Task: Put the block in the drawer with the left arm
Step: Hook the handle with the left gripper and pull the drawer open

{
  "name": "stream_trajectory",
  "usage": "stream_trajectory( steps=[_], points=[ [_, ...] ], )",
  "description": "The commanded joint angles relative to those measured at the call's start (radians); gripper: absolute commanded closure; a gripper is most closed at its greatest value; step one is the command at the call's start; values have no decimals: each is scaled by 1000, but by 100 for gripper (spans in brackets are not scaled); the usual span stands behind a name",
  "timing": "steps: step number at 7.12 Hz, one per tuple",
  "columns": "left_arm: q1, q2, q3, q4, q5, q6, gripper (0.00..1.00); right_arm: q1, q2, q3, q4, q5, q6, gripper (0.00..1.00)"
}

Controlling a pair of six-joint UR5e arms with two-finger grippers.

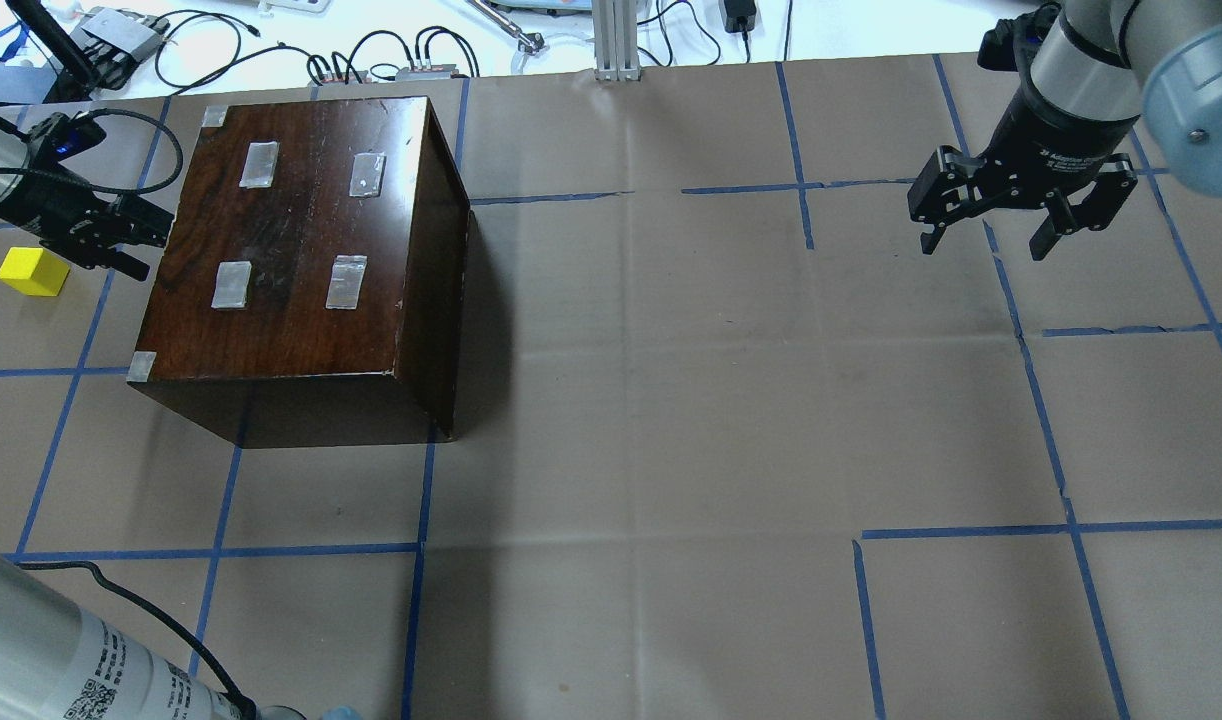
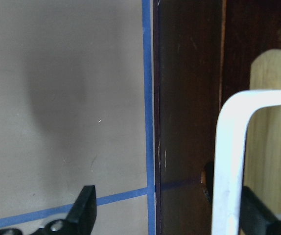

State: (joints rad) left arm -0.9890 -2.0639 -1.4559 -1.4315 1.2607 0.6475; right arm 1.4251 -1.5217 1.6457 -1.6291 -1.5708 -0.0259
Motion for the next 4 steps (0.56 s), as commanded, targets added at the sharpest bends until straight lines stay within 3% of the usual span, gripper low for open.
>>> stream_trajectory(
  steps=[1, 4],
  points=[
    [3, -12, 2, 0, 3, 3, 2, 0, 0, 0, 0, 0, 0, 0],
    [6, -12, 15, -1, 60, 3, 2, 0, 0, 0, 0, 0, 0, 0]
  ],
)
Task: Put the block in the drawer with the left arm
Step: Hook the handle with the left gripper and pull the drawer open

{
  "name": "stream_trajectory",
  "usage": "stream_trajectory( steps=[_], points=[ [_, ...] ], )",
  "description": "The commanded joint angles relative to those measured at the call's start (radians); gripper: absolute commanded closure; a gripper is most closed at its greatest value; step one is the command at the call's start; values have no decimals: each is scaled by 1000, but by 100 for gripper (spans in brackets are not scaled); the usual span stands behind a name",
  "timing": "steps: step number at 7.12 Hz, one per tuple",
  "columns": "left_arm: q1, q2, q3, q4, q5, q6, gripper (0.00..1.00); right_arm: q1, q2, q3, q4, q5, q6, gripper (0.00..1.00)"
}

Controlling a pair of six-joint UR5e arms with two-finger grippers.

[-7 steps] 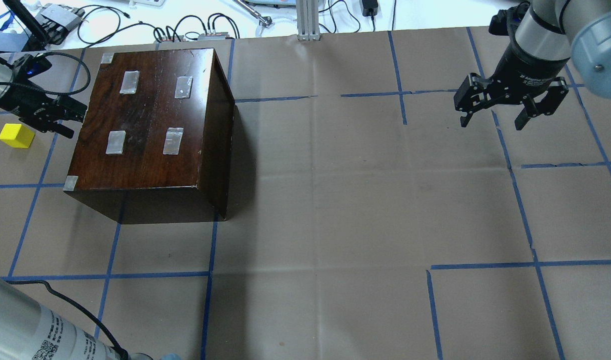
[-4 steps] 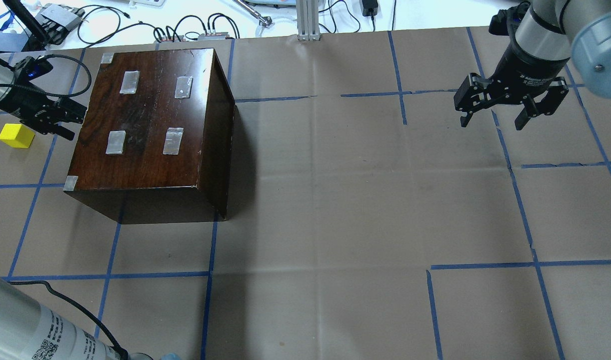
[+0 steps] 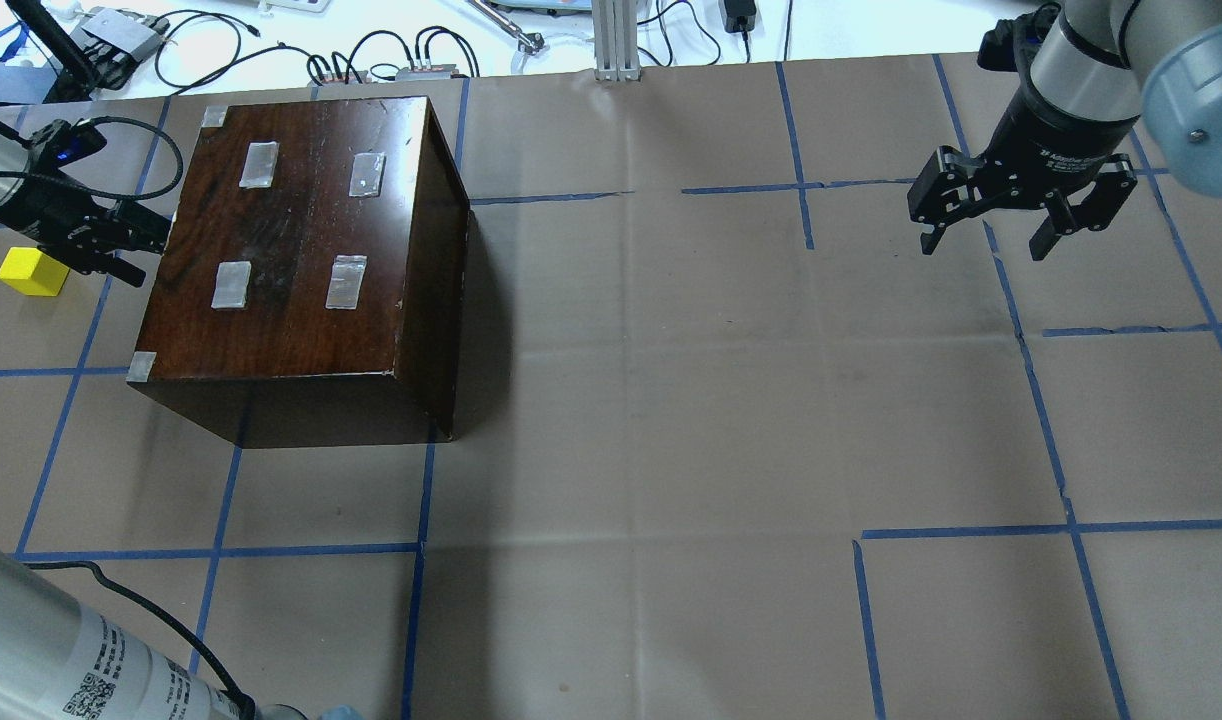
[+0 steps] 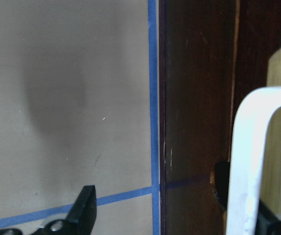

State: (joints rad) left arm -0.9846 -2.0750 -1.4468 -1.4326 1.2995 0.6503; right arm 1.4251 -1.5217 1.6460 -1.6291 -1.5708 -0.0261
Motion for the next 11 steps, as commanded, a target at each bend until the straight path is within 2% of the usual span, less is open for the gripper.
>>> stream_trajectory(
  steps=[1, 7, 11],
  points=[
    [3, 1, 11, 0, 35, 0, 2, 0, 0, 0, 0, 0, 0, 0],
    [44, -17, 48, 1, 135, 2, 2, 0, 0, 0, 0, 0, 0, 0],
    [86, -40, 91, 1, 141, 72, 2, 0, 0, 0, 0, 0, 0, 0]
  ],
)
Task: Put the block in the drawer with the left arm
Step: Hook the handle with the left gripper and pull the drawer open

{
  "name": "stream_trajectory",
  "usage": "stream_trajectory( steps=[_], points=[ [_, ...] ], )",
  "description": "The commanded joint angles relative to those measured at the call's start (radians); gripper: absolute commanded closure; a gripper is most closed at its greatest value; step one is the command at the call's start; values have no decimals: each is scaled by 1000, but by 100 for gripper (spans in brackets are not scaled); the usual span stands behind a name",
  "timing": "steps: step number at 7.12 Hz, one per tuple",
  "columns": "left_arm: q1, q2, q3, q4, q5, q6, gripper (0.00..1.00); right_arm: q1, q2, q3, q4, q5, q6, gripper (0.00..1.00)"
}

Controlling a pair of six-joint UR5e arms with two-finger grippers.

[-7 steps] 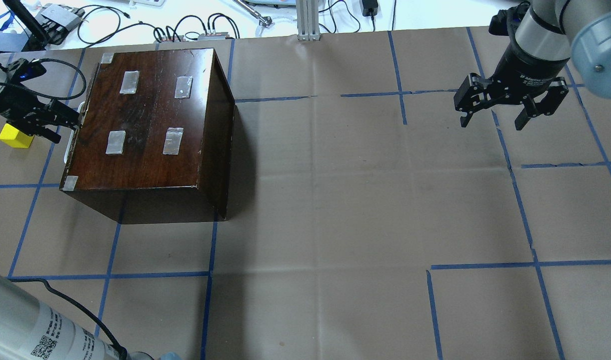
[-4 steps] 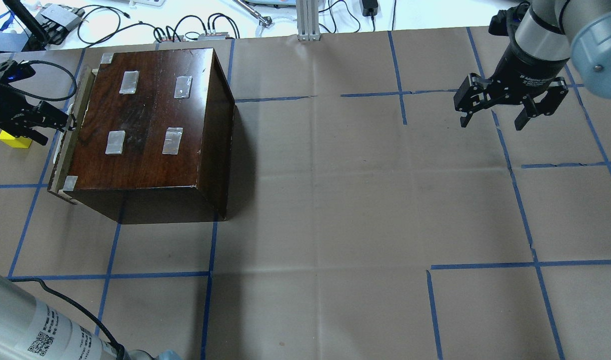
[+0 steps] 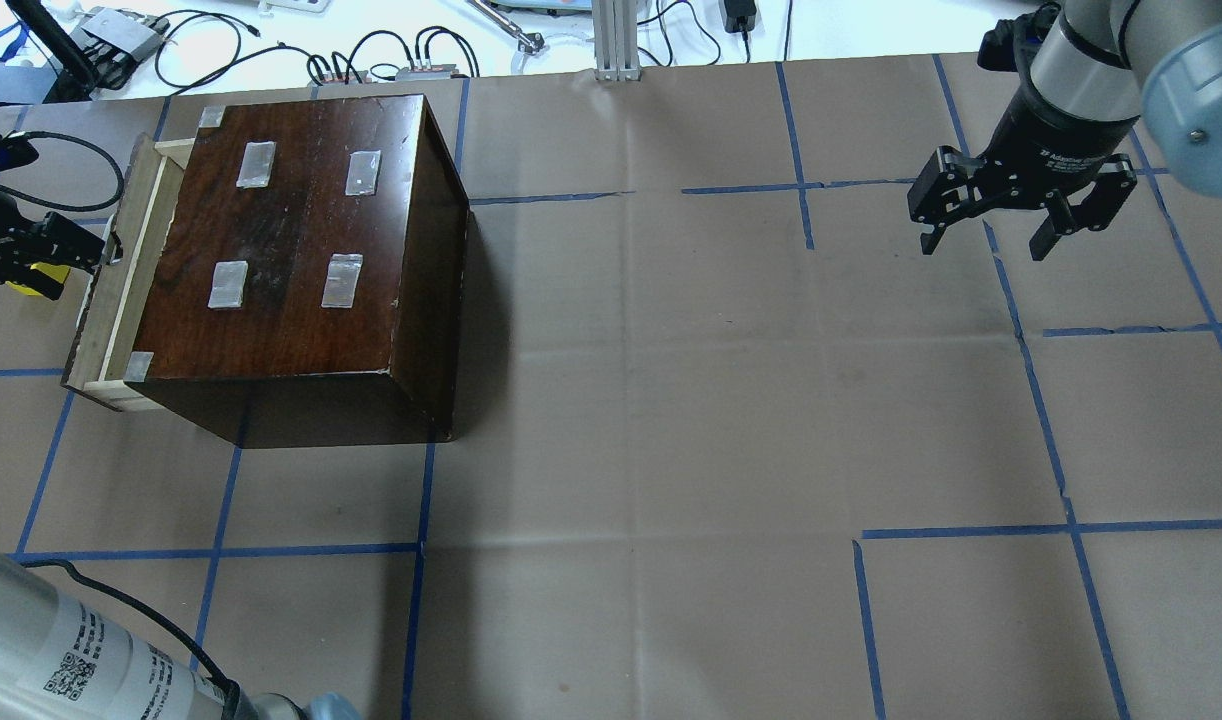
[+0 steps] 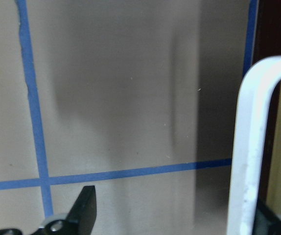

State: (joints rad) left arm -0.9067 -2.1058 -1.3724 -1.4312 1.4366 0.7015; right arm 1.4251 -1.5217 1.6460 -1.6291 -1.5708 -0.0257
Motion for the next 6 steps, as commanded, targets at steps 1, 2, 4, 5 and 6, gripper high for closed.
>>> stream_trajectory(
  steps=[1, 2, 4, 5, 6],
  points=[
    [26, -19, 21, 0, 5, 36, 2, 0, 0, 0, 0, 0, 1, 0],
    [37, -25, 32, 0, 5, 55, 2, 0, 0, 0, 0, 0, 1, 0],
    [40, -25, 50, 0, 27, 72, 2, 0, 0, 0, 0, 0, 0, 0],
    [49, -26, 55, 1, 27, 78, 2, 0, 0, 0, 0, 0, 0, 0],
    [69, -39, 56, 3, 27, 87, 2, 0, 0, 0, 0, 0, 1, 0]
  ],
)
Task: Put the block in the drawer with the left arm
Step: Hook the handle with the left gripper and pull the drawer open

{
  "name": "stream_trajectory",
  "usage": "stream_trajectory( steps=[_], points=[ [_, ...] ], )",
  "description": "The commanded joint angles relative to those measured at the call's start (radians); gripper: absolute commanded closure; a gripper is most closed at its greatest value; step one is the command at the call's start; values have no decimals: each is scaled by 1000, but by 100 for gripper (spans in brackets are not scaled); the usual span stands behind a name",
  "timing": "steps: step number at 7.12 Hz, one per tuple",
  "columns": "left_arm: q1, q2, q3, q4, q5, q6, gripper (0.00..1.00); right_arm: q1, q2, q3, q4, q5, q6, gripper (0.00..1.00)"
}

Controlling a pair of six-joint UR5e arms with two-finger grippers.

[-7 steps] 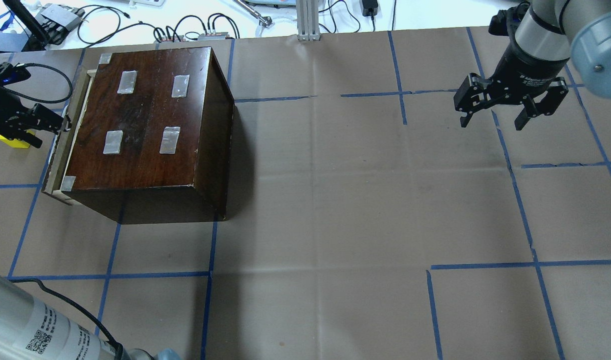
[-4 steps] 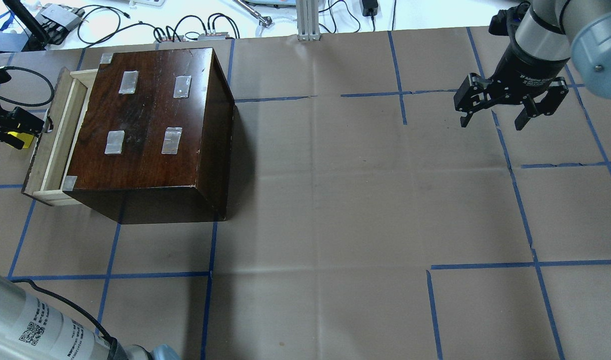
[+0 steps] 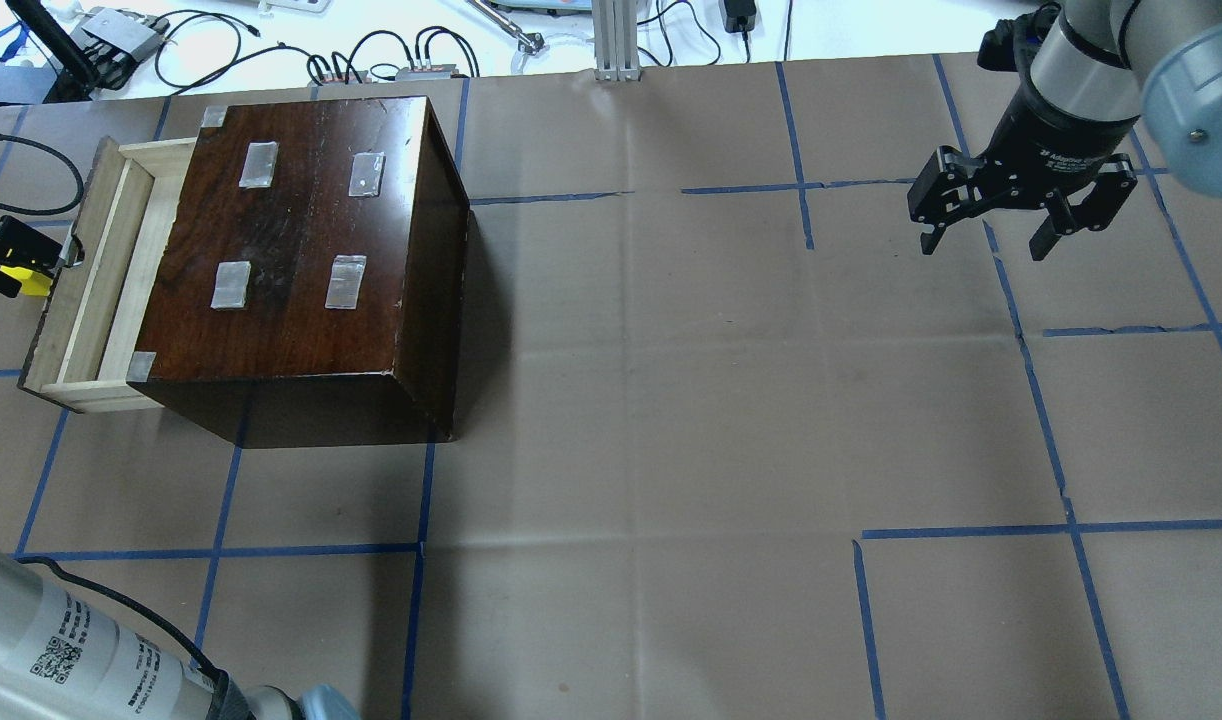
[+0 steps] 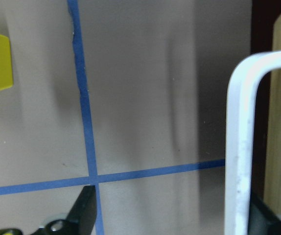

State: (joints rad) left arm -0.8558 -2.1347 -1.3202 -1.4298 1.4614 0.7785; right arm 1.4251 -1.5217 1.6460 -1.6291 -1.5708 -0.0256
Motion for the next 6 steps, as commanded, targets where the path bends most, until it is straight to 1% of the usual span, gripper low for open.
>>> stream_trajectory(
  steps=[1, 2, 6],
  points=[
    [18, -25, 24, 5, 2, 25, 2, 0, 0, 0, 0, 0, 0, 0],
    [18, -39, 54, 5, 2, 39, 2, 0, 0, 0, 0, 0, 0, 0],
    [29, -47, 70, 5, 2, 47, 2, 0, 0, 0, 0, 0, 0, 0]
  ],
)
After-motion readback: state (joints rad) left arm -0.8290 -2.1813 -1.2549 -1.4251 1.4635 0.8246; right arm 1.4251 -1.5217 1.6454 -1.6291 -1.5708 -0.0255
